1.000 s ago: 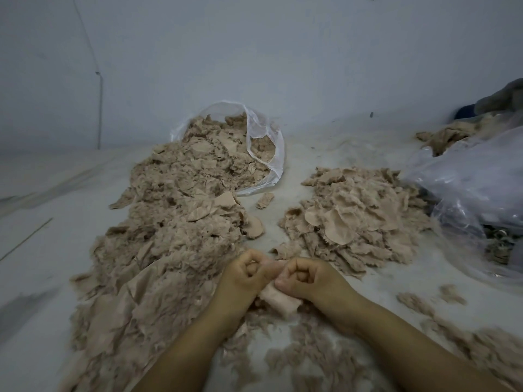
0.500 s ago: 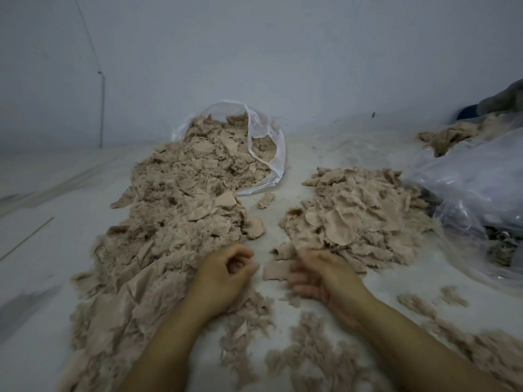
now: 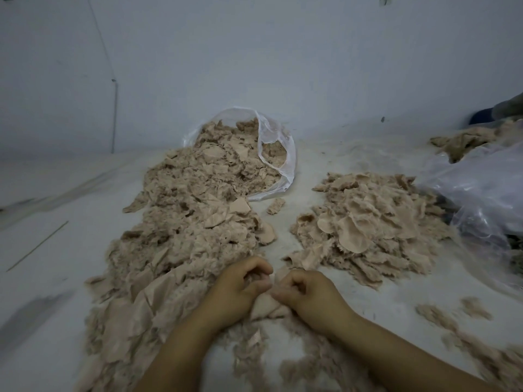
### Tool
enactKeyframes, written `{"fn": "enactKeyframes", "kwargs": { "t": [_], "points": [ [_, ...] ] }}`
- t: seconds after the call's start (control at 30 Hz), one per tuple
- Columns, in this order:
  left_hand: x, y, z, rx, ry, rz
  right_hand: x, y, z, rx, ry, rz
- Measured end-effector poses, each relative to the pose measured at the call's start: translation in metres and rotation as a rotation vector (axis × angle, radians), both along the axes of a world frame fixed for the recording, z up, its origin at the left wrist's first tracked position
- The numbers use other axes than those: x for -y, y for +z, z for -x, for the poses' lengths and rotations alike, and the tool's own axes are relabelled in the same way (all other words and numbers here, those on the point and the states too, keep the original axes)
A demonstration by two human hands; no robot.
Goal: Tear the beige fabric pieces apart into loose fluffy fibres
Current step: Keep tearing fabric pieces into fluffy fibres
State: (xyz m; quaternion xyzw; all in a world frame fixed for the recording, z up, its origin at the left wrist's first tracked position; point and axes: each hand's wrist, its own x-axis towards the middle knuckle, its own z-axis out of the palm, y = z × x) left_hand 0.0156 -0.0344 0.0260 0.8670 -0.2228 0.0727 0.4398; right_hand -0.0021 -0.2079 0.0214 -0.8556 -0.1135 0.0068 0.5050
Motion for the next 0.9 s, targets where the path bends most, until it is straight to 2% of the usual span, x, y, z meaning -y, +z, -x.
{"fn": "enactKeyframes", "kwargs": {
  "t": [0.13,0.3,0.37,0.47,0.53,0.63,0.8,0.9],
  "points": [
    [-0.006,-0.001,-0.005,-0.040,-0.055,-0.266,0.006,-0.003,0.008,-0.056,-0.052,-0.223],
    [-0.013,-0.004,-0.009,0.003,0.037,-0.362,0.011,-0.006,0.006,-0.099,-0.148,-0.493],
    [-0.014,-0.001,-0.007,-0.044,0.068,-0.254,0.014,-0.005,0.005,-0.080,-0.130,-0.551],
    [-0.003,0.005,0.002,-0.190,0.031,0.092,0.013,-0.005,0.005,-0.062,-0.052,-0.556],
    [0.006,0.004,0.006,-0.275,-0.026,0.246,0.011,-0.004,0.006,-0.054,-0.004,-0.540],
    [0.017,0.006,0.009,-0.252,0.003,0.320,0.010,-0.002,0.008,-0.064,0.033,-0.536],
    [0.018,0.006,0.009,-0.245,0.089,0.423,0.013,0.000,0.007,-0.201,0.041,-0.523],
    [0.017,0.004,0.005,-0.261,0.218,0.507,0.018,-0.001,0.004,-0.274,0.080,-0.445]
  ]
}}
